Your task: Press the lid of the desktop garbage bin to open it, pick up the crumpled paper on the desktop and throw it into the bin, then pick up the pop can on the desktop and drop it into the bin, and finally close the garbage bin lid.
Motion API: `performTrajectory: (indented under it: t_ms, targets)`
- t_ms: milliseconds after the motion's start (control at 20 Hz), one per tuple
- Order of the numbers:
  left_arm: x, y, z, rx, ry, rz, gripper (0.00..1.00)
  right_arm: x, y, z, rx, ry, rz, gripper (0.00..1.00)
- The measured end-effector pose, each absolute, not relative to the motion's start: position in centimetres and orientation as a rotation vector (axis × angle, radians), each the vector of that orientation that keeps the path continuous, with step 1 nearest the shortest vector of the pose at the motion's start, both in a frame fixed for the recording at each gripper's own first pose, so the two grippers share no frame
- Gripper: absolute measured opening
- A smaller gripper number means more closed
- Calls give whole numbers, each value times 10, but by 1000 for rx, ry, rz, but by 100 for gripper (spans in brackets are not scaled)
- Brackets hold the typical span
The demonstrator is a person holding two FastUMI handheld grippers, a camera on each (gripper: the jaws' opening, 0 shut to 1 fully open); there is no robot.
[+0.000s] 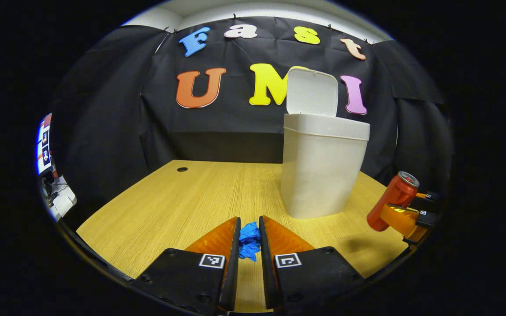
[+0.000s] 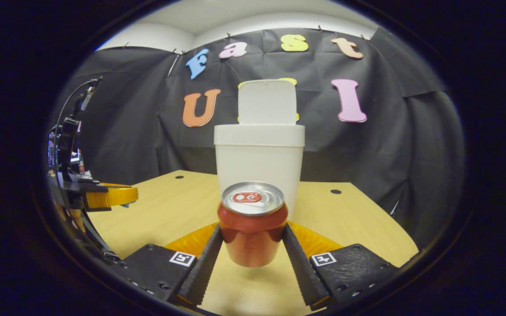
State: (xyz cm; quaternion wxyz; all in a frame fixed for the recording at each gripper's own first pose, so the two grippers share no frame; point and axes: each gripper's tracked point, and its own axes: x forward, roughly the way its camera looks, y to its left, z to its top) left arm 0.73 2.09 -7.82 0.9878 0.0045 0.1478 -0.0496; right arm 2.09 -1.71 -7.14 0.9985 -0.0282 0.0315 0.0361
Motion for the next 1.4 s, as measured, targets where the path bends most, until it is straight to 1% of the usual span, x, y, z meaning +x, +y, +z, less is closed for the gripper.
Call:
performTrajectory:
  t_ms: [150, 400, 500, 650, 800, 1000, 1400]
  targets:
    - [2, 19, -53, 9, 232, -85, 28, 5, -38, -41, -84, 9, 41, 81]
    - [-4, 3, -29, 5, 172, -75, 27, -19, -69, -5, -107, -64, 0, 80]
    - [-4, -3, -19, 17, 145, -71, 27, -25, -79, 1, -112, -74, -14, 80]
    - [-3, -12, -2, 19, 110, -73, 27, -30, -83, -3, -110, -55, 0, 80]
    - [10, -25, 17, 31, 85, -80, 27, -32, -85, -7, -136, -48, 11, 80]
    - [34, -44, 39, 22, 88, -101, 27, -36, -87, -10, -164, -42, 28, 80]
    - [113, -83, 75, 66, 73, -111, 27, -40, -98, -24, -157, -40, 64, 80]
